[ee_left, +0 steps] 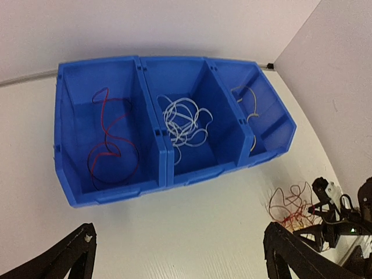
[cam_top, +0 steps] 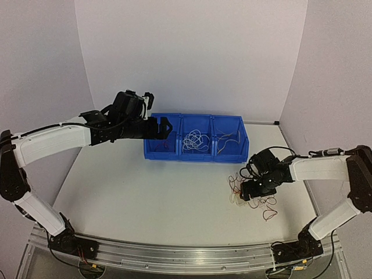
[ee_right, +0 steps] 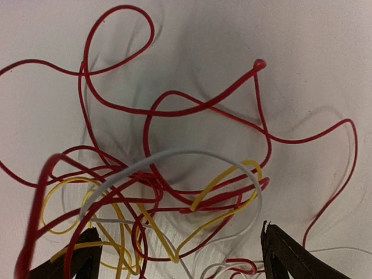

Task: Untangle the cables

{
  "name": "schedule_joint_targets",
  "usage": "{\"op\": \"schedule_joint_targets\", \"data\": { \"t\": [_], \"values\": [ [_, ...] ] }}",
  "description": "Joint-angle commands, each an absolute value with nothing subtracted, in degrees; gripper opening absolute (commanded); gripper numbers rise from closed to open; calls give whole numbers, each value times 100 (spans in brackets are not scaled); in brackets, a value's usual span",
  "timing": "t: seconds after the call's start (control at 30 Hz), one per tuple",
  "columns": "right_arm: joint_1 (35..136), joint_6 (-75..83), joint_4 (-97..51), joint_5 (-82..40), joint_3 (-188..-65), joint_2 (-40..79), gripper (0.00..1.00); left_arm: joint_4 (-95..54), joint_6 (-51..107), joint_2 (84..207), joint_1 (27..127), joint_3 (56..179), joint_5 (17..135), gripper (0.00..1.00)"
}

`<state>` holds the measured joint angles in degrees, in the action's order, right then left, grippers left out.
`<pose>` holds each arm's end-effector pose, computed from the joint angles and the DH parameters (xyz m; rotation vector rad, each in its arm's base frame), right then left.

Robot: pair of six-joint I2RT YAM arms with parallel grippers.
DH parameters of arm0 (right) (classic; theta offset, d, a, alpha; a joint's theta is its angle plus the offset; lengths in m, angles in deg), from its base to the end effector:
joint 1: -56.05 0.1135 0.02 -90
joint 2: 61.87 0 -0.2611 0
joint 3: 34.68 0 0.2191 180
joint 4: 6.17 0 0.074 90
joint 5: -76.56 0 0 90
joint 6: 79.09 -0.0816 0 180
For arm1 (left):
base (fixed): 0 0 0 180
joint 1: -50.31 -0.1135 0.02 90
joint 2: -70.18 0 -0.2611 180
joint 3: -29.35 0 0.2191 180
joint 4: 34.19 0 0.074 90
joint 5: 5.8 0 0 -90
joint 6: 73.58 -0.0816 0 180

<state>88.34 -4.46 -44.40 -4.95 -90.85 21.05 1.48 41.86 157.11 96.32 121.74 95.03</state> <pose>0.2168 0.1228 0.1338 -0.3510 2.6603 0.0583 0.2592 -0.2464 0.3175 0.2665 2.1199 -0.5520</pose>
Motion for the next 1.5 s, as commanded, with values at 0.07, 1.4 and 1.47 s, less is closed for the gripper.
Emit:
{"op": "schedule_joint_targets", "data": {
  "t": [0.07,1.4,1.47],
  "values": [
    [8704,-284,-3964,-1961,-9309,2602,72,-502,4834,15414,9733,11397,8569,100],
    [10088,-384,-2891,-2048,-9813,3606,8,-670,7445,18300,10577,11915,6557,80],
    [10102,-377,-2888,-2026,-9810,3593,8,-697,7456,18356,10574,11921,6459,77]
  ]
}}
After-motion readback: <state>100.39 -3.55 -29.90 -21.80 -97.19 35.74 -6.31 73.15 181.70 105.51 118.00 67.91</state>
